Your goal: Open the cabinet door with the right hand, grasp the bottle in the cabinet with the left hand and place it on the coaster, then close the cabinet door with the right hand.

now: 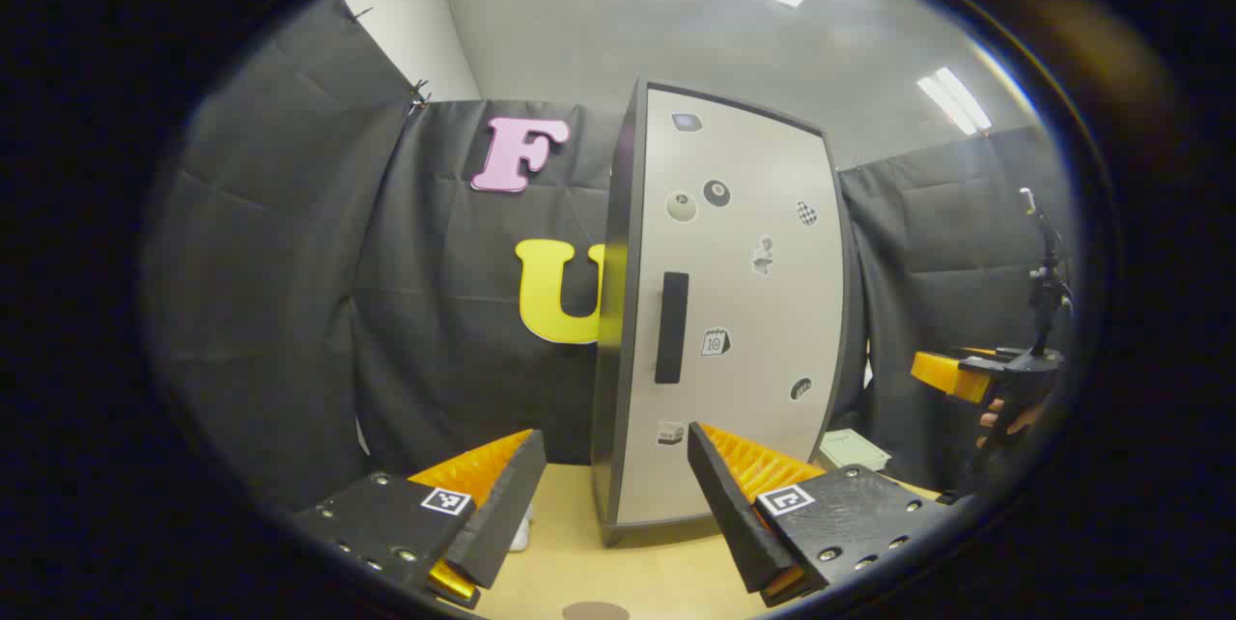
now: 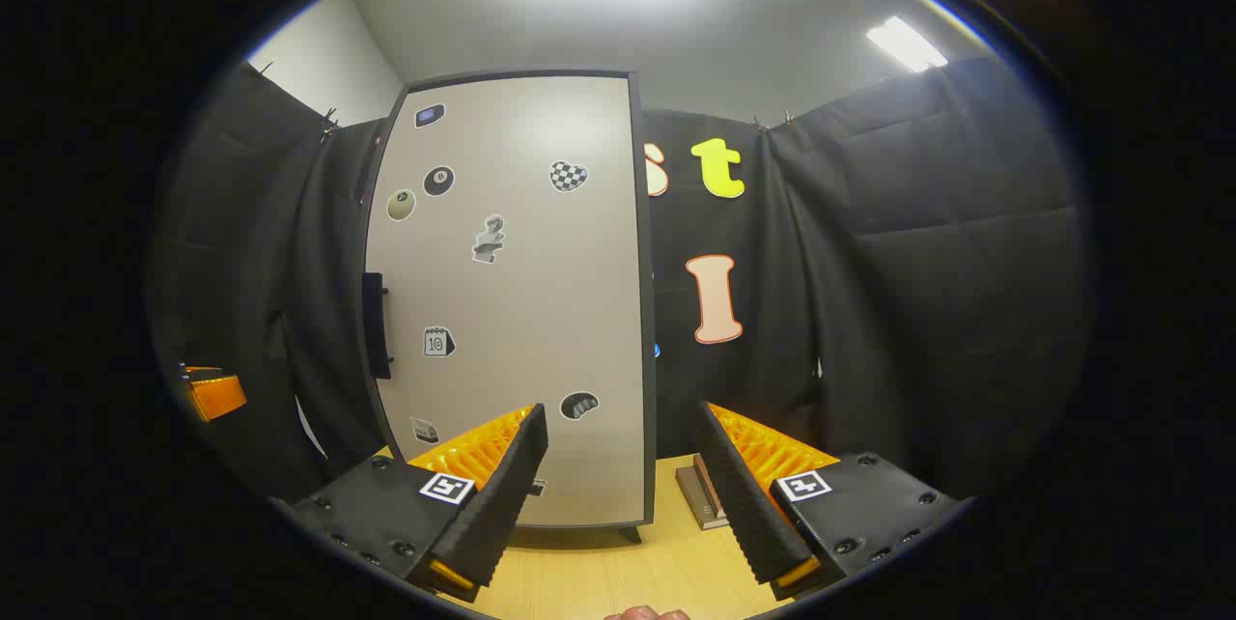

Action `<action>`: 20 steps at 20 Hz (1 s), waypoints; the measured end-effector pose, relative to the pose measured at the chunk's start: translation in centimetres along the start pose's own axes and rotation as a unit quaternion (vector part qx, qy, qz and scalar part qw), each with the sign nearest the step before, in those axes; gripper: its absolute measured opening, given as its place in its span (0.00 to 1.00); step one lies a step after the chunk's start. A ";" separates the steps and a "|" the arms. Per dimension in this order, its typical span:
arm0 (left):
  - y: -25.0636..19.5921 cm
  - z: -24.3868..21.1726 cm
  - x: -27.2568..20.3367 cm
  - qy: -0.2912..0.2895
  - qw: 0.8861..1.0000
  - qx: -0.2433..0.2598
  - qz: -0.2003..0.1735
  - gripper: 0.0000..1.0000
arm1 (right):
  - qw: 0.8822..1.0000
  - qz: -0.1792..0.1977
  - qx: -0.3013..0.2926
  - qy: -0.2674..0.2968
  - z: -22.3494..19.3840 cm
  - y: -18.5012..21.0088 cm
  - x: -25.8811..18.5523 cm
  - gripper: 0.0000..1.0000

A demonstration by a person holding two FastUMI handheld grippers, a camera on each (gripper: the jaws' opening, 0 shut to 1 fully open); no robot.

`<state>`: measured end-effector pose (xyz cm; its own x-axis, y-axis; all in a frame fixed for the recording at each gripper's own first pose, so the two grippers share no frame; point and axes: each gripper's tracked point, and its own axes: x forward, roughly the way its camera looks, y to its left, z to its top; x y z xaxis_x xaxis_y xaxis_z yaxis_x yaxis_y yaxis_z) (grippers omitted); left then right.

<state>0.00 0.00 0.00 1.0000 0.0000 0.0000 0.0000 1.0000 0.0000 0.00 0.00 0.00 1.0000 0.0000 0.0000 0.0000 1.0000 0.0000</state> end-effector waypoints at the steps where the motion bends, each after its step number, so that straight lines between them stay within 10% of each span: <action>1: 0.3 0.1 -0.1 0.000 1.000 0.000 0.001 0.89 | 1.000 0.003 0.002 0.001 0.1 0.2 0.1 0.98; 20: 0.7 -2.4 -1.0 0.013 1.000 -0.002 0.020 0.91 | 0.999 0.040 -0.002 0.015 1.3 2.6 1.8 0.98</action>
<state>-0.95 0.69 -2.37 0.9989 0.0399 -0.0263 -0.0400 0.9992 -0.0027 1.78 2.58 1.29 0.9964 0.0795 -0.0300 -0.0797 0.9968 -0.0024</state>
